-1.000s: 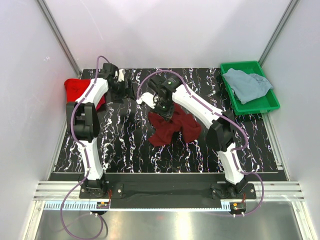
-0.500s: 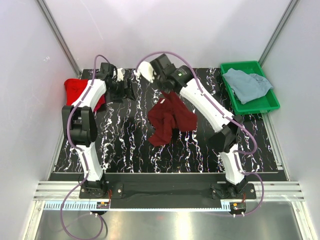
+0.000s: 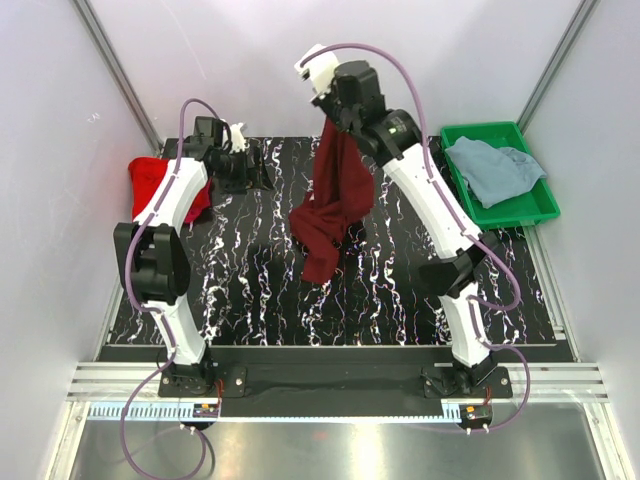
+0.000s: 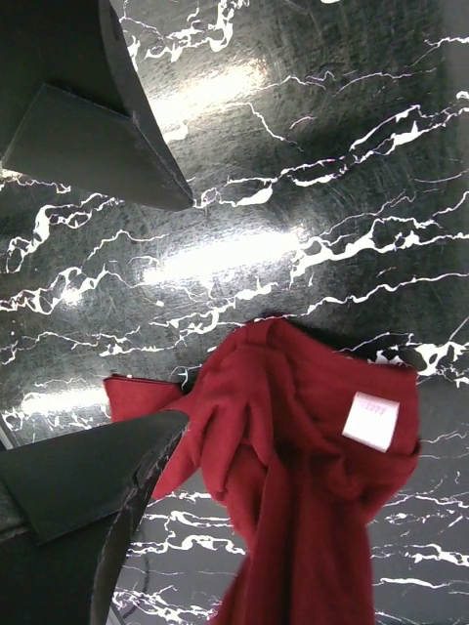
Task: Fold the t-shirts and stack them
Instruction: Flatten the tshirt out
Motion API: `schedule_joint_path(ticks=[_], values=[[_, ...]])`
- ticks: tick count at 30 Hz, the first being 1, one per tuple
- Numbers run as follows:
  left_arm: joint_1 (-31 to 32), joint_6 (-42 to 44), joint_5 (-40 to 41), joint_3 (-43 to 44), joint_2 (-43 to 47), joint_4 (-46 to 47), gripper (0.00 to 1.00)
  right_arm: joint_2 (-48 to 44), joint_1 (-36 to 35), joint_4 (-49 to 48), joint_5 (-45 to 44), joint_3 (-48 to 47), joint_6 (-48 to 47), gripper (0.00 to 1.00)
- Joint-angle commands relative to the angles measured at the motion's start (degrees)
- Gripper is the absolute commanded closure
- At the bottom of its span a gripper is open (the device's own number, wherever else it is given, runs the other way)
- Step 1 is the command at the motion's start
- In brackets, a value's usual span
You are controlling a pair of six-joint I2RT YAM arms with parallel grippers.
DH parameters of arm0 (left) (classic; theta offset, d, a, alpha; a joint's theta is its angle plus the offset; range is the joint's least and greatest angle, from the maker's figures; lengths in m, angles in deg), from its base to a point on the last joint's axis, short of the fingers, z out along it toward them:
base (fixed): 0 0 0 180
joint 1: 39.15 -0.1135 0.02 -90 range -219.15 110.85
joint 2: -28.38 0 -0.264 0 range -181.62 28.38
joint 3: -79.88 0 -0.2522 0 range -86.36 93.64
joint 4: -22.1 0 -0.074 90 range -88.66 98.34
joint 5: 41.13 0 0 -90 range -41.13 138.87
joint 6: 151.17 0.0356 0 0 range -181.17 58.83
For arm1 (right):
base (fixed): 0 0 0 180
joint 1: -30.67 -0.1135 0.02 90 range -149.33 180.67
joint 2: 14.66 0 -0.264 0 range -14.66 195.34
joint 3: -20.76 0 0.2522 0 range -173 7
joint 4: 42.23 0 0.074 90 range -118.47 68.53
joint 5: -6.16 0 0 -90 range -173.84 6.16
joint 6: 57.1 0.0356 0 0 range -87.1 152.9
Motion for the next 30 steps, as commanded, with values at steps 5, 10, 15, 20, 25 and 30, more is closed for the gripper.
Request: schedule_joint_path(ticks=[5, 10, 15, 20, 25, 30], values=[[0.2, 0.9, -1.9, 2.0, 0.9, 1.6, 0.11, -7.5, 9.8, -6.0, -5.9, 3.1, -0.6, 1.00], [0.4, 1.3, -1.6, 4.9, -0.7, 1.2, 0.11, -8.2, 12.8, -11.9, -5.0, 3.0, -4.6, 1.00], [0.4, 1.9, 0.5, 7.0, -0.2, 1.4, 0.10, -8.4, 12.9, -18.2, -1.0, 1.1, -2.8, 1.00], [-0.4, 3.3, 4.8, 6.9, 1.5, 1.7, 0.10, -9.9, 11.1, -22.7, 11.6, -3.7, 5.0, 1.00], [-1.5, 3.1, 4.8, 6.4, 1.1, 1.3, 0.10, -11.2, 7.5, -31.2, 16.7, -6.3, 6.9, 1.00], [-1.5, 2.6, 4.3, 5.4, 0.8, 1.5, 0.09, -10.5, 7.5, -31.1, 17.2, -12.0, 10.3, 1.00]])
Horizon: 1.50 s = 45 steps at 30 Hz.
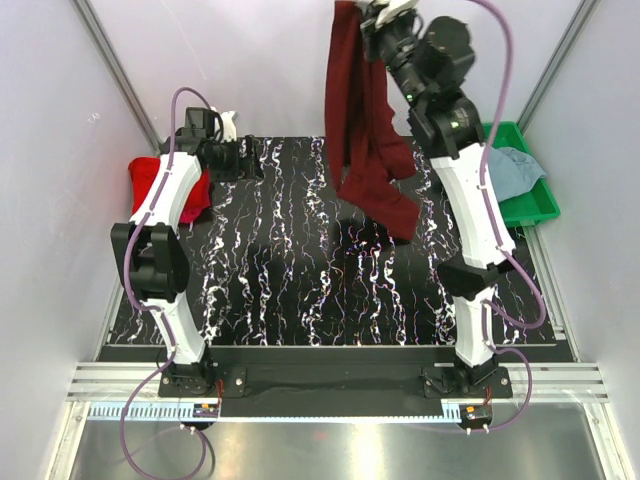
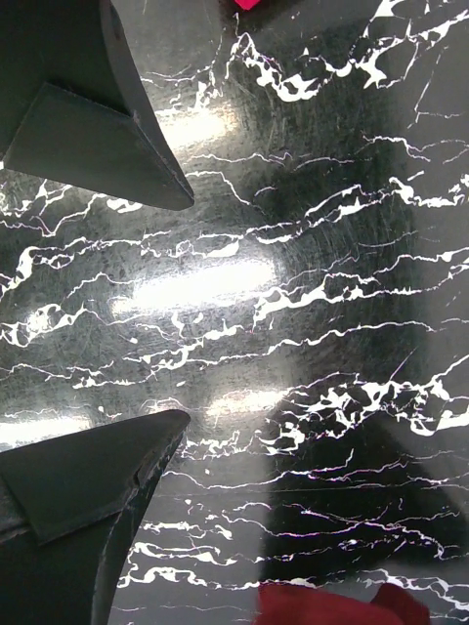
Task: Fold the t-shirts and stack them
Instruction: Flatten the tshirt out
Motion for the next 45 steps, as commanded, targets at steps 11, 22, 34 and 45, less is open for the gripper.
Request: schedule_joint_path(ticks=[11, 22, 34, 45], values=[[-0.1, -0.4, 1.9, 0.7, 1.4, 1.7, 0.09, -6.7, 2.2, -6.8, -1.6, 1.2, -2.8, 1.00], [-0.2, -0.4, 3.6, -0.2, 2.1, 1.6, 0.09, -16.3, 4.3, -4.9, 0.1, 45.2, 0.0, 1.00], [-2.2, 0.9, 6.4, 2.1, 3.6, 1.1, 0.08, -6.7, 10.2, 2.3, 7.2, 22.6, 7.8, 1.00], [-2.3, 1.9, 13.2, -0.5, 9.0, 0.6, 0.06, 7.1, 3.4, 9.5, 30.9, 23.4, 16.4, 1.00]])
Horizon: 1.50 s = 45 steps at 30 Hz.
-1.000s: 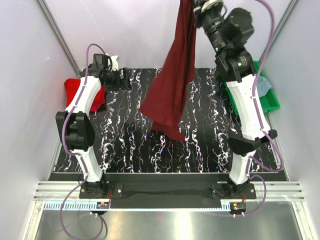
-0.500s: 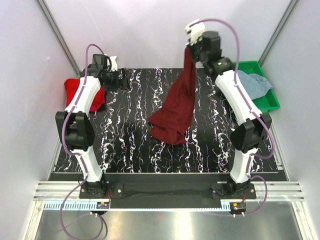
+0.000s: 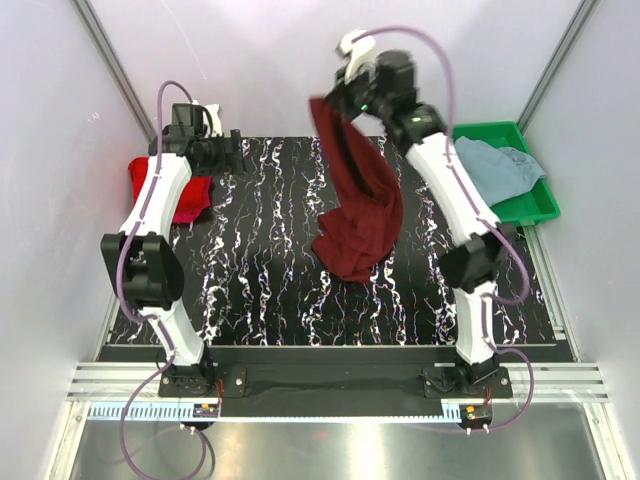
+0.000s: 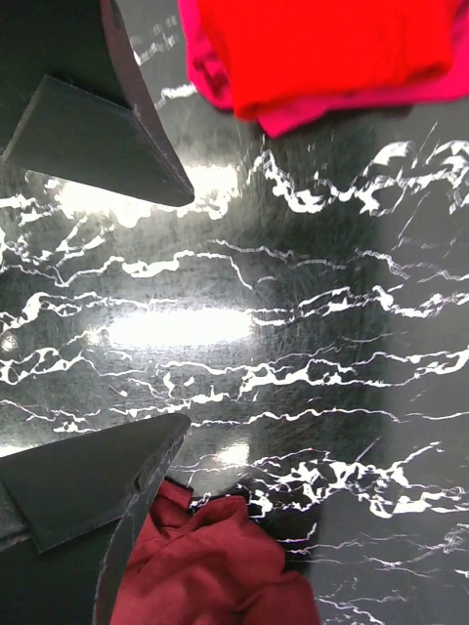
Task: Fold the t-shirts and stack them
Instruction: Flatten the tshirt out
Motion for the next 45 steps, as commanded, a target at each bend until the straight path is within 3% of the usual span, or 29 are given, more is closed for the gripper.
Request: schedule_joint_path(ticks=[1, 5, 10, 11, 12, 14, 18, 23, 28, 33, 39, 45], values=[[-0.3, 1.4, 4.0, -0.9, 6.1, 1.2, 0.06, 6.8, -1.8, 6.8, 13.0, 0.1, 3.8, 1.00], [-0.6, 2.1, 4.6, -1.5, 7.9, 1.1, 0.06, 11.6, -4.5, 9.7, 19.1, -3.5, 4.3, 1.00], [-0.7, 2.0, 2.6, -2.3, 7.6, 0.6, 0.06, 11.8, -6.3, 7.0, 23.2, 1.9, 4.9, 0.98], [-0.7, 1.7, 1.7, -2.7, 7.4, 0.5, 0.06, 11.8, -6.3, 6.9, 23.4, 3.2, 4.9, 0.87], [-0.6, 1.4, 0.8, -3.0, 6.7, 0.5, 0.06, 11.9, -6.3, 7.6, 24.0, 5.0, 4.6, 0.66], [-0.2, 1.0, -2.2, -2.9, 5.5, 0.2, 0.06, 11.6, -6.3, 8.4, 23.8, 6.3, 4.8, 0.38], [0.1, 1.4, -7.1, -1.0, 0.2, -0.9, 0.06, 7.4, -6.0, 8.8, 20.1, 9.5, 3.5, 0.22], [0.3, 2.8, -14.7, -1.4, -4.8, -0.9, 0.11, 3.0, -3.1, 10.9, 16.2, 10.2, -0.2, 0.20], [3.1, 11.5, -13.5, -5.0, -5.6, -5.9, 0.15, -2.5, 1.2, 10.5, 12.2, 14.2, -2.0, 0.20], [3.6, 9.4, -21.0, -6.5, -7.5, -15.1, 0.25, -4.6, 3.5, 10.9, 9.9, 16.3, -3.7, 0.19], [3.8, 6.8, -22.7, -11.3, -9.5, -13.1, 0.28, -3.5, 3.9, 10.7, 10.2, 14.9, -3.2, 0.19], [4.8, 6.8, -24.8, -8.8, -16.0, -13.2, 0.31, -2.6, 3.9, 10.9, 9.0, 13.0, -4.5, 0.19]])
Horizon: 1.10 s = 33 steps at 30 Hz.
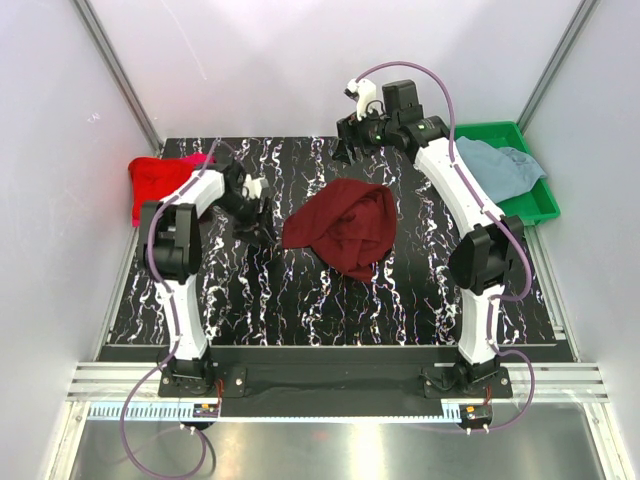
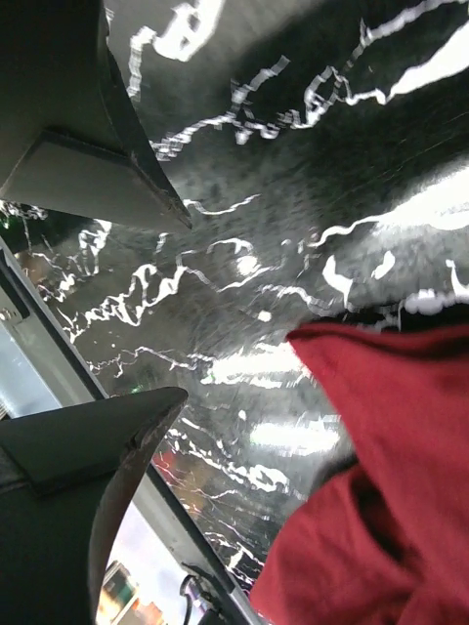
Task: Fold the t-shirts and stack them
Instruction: Flatten the tshirt out
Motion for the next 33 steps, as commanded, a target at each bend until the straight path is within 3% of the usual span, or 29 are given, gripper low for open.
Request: schedule_joint_path(ticks=[1, 15, 17, 22, 26, 33], values=[[0.8, -0.6, -3.5, 2.5, -3.6, -0.3, 0.32, 0.0, -0.4, -0.8, -1.6, -2.3, -1.8, 0.19], [4.8, -3.9, -6.4, 7.6, -11.9, 1.4, 0.37, -2.6, 0.2, -2.1, -4.8, 4.4, -2.3, 0.20], [5.4, -4.1, -6.4, 8.7, -12.8, 1.6, 0.44, -3.3, 1.2, -3.6, -8.4, 8.5, -0.1, 0.20], [6.0, -4.6, -5.5, 10.3, -14.9, 2.1, 0.51, -0.4, 9.2, -7.0, -7.6, 14.3, 14.6, 0.21], [6.1, -4.9, -5.1, 10.2, -14.7, 2.5, 0.60, 1.9, 10.4, -5.3, -4.3, 15.0, 15.1, 0.21], [6.1, -4.6, -3.9, 10.0, -12.9, 2.7, 0.87, 2.9, 10.7, -5.9, -3.2, 15.2, 15.2, 0.21]])
